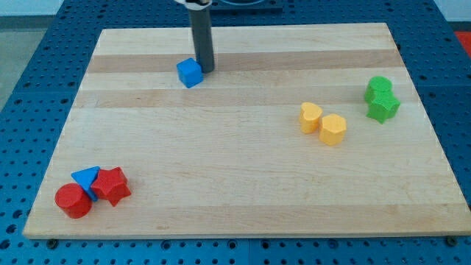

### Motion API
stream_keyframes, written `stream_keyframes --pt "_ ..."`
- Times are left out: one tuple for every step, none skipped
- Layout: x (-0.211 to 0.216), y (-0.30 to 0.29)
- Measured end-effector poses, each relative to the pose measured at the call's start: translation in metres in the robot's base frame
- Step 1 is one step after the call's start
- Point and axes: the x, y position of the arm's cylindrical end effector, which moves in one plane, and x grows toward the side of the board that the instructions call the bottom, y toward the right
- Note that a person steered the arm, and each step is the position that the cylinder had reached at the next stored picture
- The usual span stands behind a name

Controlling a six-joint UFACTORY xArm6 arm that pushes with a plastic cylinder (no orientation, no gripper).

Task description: Move the blue cube towards center left

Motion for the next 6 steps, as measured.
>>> stream_keyframes --pt "0.003 -0.029" --pt "0.008 -0.040" --pt "0.048 -0.036" --pt "0.063 -0.036" --pt "0.065 -0.034" --pt "0.088 -0.033"
